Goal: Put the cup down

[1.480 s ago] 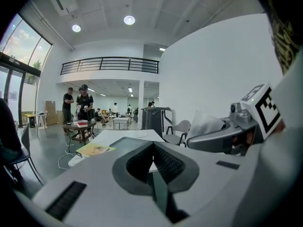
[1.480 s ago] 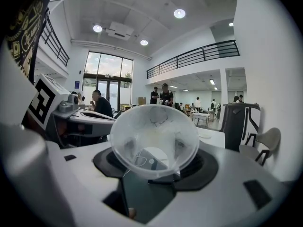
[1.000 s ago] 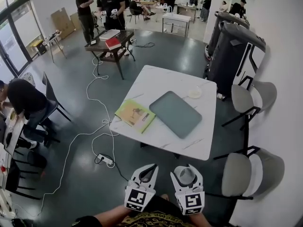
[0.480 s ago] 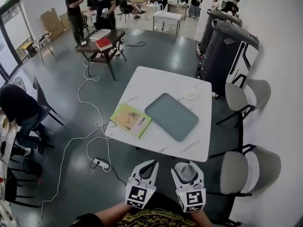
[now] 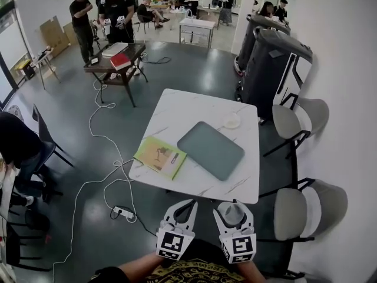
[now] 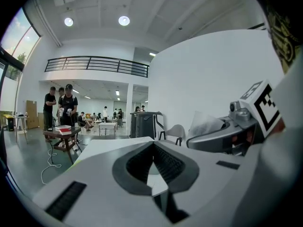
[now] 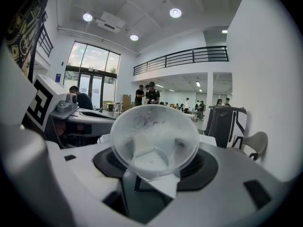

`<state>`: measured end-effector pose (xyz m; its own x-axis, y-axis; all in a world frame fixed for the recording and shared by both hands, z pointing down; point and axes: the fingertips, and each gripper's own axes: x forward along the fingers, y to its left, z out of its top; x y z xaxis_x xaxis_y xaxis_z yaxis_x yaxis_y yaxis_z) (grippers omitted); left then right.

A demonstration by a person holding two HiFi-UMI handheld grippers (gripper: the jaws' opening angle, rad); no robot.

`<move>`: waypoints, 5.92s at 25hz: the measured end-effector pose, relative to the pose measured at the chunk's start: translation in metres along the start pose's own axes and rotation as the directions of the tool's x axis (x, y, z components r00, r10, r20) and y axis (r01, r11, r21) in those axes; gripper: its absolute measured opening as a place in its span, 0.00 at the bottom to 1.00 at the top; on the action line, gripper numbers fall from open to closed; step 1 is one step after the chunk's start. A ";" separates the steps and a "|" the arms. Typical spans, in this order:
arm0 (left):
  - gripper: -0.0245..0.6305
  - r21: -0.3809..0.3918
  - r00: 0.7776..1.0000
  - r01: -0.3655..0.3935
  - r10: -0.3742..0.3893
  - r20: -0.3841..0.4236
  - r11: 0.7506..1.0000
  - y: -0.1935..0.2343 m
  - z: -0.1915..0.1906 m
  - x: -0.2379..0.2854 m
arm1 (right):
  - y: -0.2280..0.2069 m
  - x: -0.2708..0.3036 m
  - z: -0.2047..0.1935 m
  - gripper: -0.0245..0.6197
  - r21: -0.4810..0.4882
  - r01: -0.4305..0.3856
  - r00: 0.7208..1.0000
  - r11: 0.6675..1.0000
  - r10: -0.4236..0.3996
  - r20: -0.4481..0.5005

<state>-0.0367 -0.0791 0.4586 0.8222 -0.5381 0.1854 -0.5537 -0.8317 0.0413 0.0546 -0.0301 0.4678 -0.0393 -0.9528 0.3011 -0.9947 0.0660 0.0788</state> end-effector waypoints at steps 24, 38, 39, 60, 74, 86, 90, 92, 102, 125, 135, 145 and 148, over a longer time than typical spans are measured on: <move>0.05 -0.036 1.000 -0.017 0.017 0.003 0.999 0.056 -0.004 0.002 | 0.029 0.050 0.018 0.47 -0.035 -0.028 1.000 0.999 0.028 -0.013; 0.05 -0.048 0.997 -0.079 0.079 -0.014 0.996 0.082 0.007 0.057 | -0.010 0.106 0.030 0.47 -0.034 -0.093 0.996 0.995 0.092 -0.010; 0.05 -0.049 0.997 -0.082 0.082 -0.016 0.995 0.083 0.008 0.062 | -0.014 0.110 0.029 0.47 -0.032 -0.097 0.995 0.995 0.097 -0.011; 0.05 -0.060 0.978 -0.200 0.196 -0.067 0.978 0.090 0.012 0.143 | -0.085 0.168 0.029 0.47 -0.020 -0.197 0.980 0.980 0.197 -0.013; 0.05 -0.073 0.956 -0.279 0.270 -0.110 0.958 0.090 -0.003 0.172 | -0.107 0.197 0.007 0.47 -0.023 -0.288 0.957 0.957 0.288 -0.027; 0.05 -0.079 0.943 -0.309 0.295 -0.154 0.948 0.100 -0.032 0.200 | -0.118 0.230 -0.015 0.47 -0.057 -0.332 0.942 0.942 0.329 -0.064; 0.05 -0.085 0.935 -0.328 0.311 -0.169 0.941 0.106 -0.041 0.208 | -0.121 0.240 -0.025 0.47 -0.073 -0.346 0.937 0.935 0.339 -0.088; 0.05 -0.084 0.932 -0.334 0.315 -0.180 0.939 0.107 -0.046 0.211 | -0.122 0.245 -0.029 0.47 -0.074 -0.355 0.933 0.932 0.348 -0.095; 0.05 -0.070 0.917 -0.337 0.311 -0.249 0.939 0.105 -0.077 0.227 | -0.128 0.263 -0.049 0.47 -0.068 -0.369 0.925 0.927 0.359 -0.128; 0.05 -0.083 0.881 -0.352 0.300 -0.366 0.932 0.114 -0.129 0.250 | -0.137 0.309 -0.110 0.47 -0.098 -0.376 0.909 0.921 0.346 -0.233; 0.05 -0.068 0.873 -0.349 0.298 -0.386 0.935 0.120 -0.137 0.259 | -0.135 0.323 -0.125 0.47 -0.097 -0.379 0.901 0.920 0.344 -0.264; 0.05 -0.079 0.868 -0.352 0.293 -0.401 0.933 0.124 -0.143 0.262 | -0.135 0.331 -0.139 0.47 -0.098 -0.382 0.892 0.919 0.339 -0.300; 0.05 -0.082 0.868 -0.353 0.293 -0.402 0.932 0.126 -0.143 0.263 | -0.133 0.333 -0.140 0.47 -0.099 -0.383 0.891 0.918 0.339 -0.303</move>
<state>0.0907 -0.3056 0.6528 0.4981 -0.6557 0.5674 -0.8169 -0.5744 0.0534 0.1875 -0.3143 0.6907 -0.3432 -0.7366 0.5827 -0.8890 0.4550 0.0515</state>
